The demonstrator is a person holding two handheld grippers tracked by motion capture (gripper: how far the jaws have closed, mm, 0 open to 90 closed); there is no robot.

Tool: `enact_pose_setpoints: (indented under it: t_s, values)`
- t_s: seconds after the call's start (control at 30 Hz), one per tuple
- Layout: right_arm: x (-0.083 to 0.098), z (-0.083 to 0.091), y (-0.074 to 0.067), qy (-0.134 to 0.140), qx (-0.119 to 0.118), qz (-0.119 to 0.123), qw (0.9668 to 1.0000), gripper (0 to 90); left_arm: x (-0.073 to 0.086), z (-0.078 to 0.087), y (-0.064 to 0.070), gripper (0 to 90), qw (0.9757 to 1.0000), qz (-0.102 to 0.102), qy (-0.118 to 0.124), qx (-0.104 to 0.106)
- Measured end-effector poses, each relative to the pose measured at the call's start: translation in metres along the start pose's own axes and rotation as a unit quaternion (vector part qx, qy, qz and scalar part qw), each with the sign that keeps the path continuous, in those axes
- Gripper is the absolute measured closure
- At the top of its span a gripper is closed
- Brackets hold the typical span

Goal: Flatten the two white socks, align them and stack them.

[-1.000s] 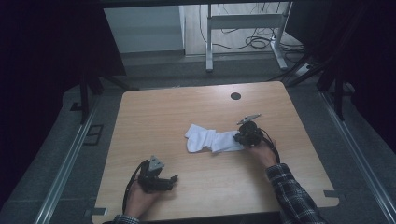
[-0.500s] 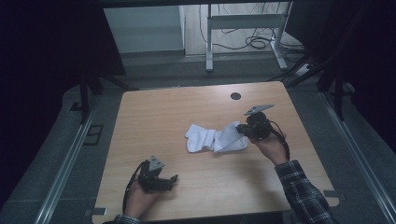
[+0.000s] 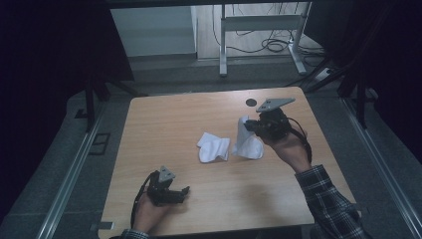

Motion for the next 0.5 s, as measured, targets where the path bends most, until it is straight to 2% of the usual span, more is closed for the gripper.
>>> enact_pose_setpoints:
  t_s: [0.03, 0.13, 0.17, 0.2, 0.23, 0.3, 0.33, 0.37, 0.4, 0.47, 0.5]
  values:
    - [0.0, 0.0, 0.0, 0.0, 0.0, 0.0, 1.0, 83.6, 0.0, 0.0, 0.0, 10.9, 1.0, 0.0, 0.0, 0.0]
    - [-0.019, 0.022, -0.009, 0.028, -0.004, 0.011, 0.9995, 83.6, 0.0, 0.0, 0.0, 10.9, 1.0, -0.001, -0.001, 0.001]
    - [-0.019, 0.022, -0.009, 0.028, -0.004, 0.011, 0.9995, 83.6, 0.0, 0.0, 0.0, 10.9, 1.0, 0.001, 0.0, 0.001]
    - [-0.023, 0.034, -0.01, 0.039, -0.004, 0.014, 0.9991, 83.5, 0.0, 0.0, 0.0, 10.9, 1.0, 0.0, 0.0, 0.001]
    - [-0.023, 0.039, -0.01, 0.044, -0.002, 0.014, 0.9989, 83.6, 0.0, 0.0, 0.0, 10.9, 1.0, 0.0, -0.001, 0.001]
    - [-0.02, 0.043, -0.009, 0.046, 0.0, 0.011, 0.9989, 83.6, 0.0, 0.0, 0.0, 10.9, 1.0, 0.0, -0.001, 0.001]
    - [-0.011, 0.049, -0.001, 0.043, 0.009, 0.0, 0.999, 83.5, 0.0, 0.0, 0.0, 10.9, 1.0, 0.0, -0.001, 0.001]
    - [-0.011, 0.049, -0.001, 0.043, 0.009, 0.0, 0.999, 83.5, 0.0, 0.0, 0.0, 10.9, 1.0, 0.0, -0.001, 0.001]
    - [0.006, 0.052, 0.011, 0.038, 0.015, -0.021, 0.999, 83.5, 0.0, 0.0, 0.0, 10.9, 1.0, 0.0, 0.0, 0.001]
    - [0.013, 0.053, 0.015, 0.037, 0.017, -0.028, 0.9988, 83.5, 0.0, 0.0, 0.0, 10.9, 1.0, 0.002, 0.0, 0.0]
    - [0.03, 0.054, 0.025, 0.031, 0.023, -0.047, 0.9981, 83.4, -0.001, 0.0, 0.001, 10.9, 1.0, 0.003, -0.001, -0.002]
Point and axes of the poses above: each handheld gripper's, and its own axes: z roughly backward along the jaws, x roughly out of its underside, y roughly to its right, the point moved 6 cm from there along -z, roughly forward along the jaws, and after that the axes turned 14 degrees about -x, right-handed, at the moved point
